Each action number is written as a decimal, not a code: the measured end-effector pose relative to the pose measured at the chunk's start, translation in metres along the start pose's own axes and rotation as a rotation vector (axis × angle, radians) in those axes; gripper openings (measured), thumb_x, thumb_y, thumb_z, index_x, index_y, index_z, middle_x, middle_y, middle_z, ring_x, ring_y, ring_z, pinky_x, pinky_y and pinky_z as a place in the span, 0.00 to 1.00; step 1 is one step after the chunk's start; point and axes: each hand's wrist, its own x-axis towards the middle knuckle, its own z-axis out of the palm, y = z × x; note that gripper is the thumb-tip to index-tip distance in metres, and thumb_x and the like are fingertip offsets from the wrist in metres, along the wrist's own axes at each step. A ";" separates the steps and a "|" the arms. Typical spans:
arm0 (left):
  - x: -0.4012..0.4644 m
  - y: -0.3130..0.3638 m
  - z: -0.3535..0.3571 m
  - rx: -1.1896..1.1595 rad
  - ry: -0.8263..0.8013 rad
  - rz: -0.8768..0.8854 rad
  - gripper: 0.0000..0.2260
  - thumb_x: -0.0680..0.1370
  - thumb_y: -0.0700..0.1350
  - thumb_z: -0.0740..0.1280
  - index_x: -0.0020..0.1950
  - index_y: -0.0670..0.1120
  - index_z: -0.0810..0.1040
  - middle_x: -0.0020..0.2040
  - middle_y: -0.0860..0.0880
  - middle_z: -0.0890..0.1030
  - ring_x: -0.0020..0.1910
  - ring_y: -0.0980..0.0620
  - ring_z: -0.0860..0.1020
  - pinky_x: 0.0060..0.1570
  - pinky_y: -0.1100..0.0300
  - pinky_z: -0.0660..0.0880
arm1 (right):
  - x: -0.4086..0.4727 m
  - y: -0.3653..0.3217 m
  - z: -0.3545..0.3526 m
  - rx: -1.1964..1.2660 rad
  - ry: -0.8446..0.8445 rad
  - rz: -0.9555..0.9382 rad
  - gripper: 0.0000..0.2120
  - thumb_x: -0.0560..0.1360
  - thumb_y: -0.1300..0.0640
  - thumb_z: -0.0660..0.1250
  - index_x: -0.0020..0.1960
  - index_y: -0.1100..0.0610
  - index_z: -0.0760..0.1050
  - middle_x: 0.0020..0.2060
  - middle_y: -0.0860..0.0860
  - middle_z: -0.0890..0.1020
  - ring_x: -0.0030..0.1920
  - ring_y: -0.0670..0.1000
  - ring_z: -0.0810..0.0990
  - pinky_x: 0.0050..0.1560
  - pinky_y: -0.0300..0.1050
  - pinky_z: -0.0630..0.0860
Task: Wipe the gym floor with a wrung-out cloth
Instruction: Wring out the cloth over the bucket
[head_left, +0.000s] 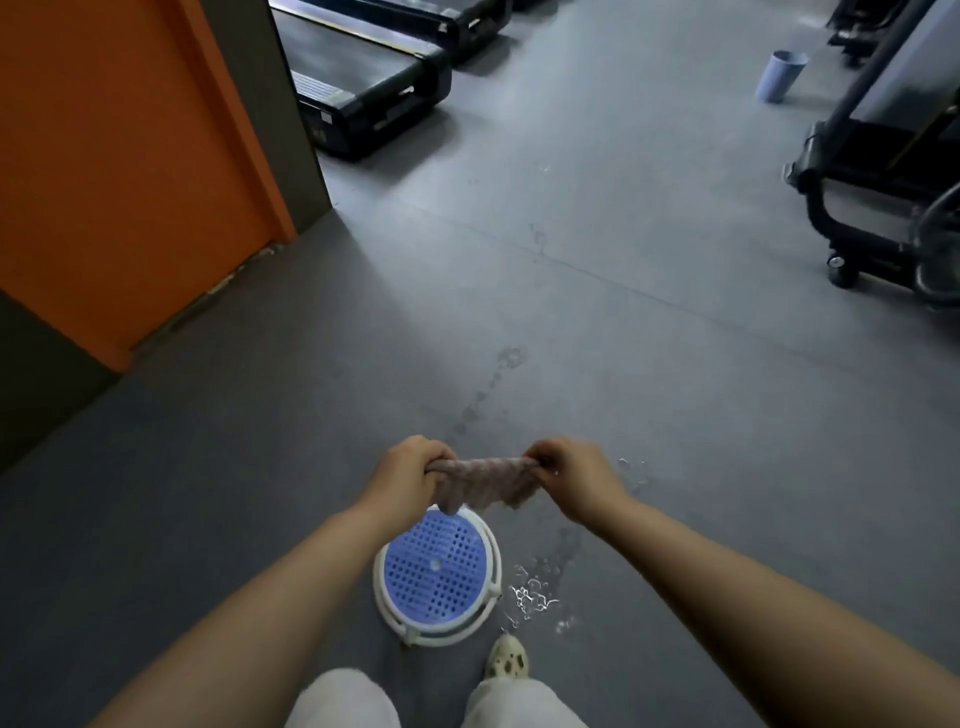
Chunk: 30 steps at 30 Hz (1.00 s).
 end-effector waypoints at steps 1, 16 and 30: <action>0.023 -0.002 -0.006 0.004 0.001 0.001 0.11 0.72 0.31 0.64 0.48 0.41 0.82 0.46 0.43 0.78 0.49 0.45 0.76 0.43 0.65 0.64 | 0.021 0.001 -0.006 -0.015 -0.006 0.003 0.09 0.74 0.61 0.66 0.52 0.58 0.82 0.47 0.56 0.84 0.50 0.55 0.79 0.45 0.42 0.67; 0.401 -0.093 -0.061 0.220 -0.417 0.246 0.10 0.74 0.32 0.61 0.46 0.46 0.77 0.42 0.48 0.76 0.42 0.51 0.72 0.35 0.64 0.62 | 0.333 0.025 0.026 0.127 0.051 0.413 0.08 0.75 0.58 0.65 0.51 0.53 0.81 0.47 0.52 0.83 0.49 0.53 0.79 0.41 0.41 0.66; 0.595 -0.227 0.184 0.350 -0.524 0.175 0.11 0.74 0.35 0.62 0.53 0.47 0.78 0.52 0.48 0.79 0.53 0.46 0.76 0.44 0.59 0.69 | 0.508 0.239 0.191 0.209 -0.007 0.623 0.09 0.74 0.62 0.65 0.48 0.52 0.81 0.43 0.52 0.84 0.44 0.54 0.82 0.42 0.41 0.73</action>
